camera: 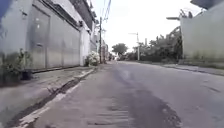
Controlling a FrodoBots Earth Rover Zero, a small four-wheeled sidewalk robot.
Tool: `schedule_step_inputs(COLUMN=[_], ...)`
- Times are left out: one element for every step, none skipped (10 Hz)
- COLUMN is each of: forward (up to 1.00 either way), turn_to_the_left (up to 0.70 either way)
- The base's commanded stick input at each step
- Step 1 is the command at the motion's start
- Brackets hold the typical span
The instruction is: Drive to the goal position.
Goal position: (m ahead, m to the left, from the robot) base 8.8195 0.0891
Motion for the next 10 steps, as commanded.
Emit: schedule_step_inputs(forward=[1.00, 1.00, 1.00, 1.00, 1.00, 1.00, 1.00, 1.00, 1.00, 1.00], turn_to_the_left=[0.00, 0.00, 0.00, 0.00, 0.00, 0.00, 0.00, -0.02, -0.15, -0.28])
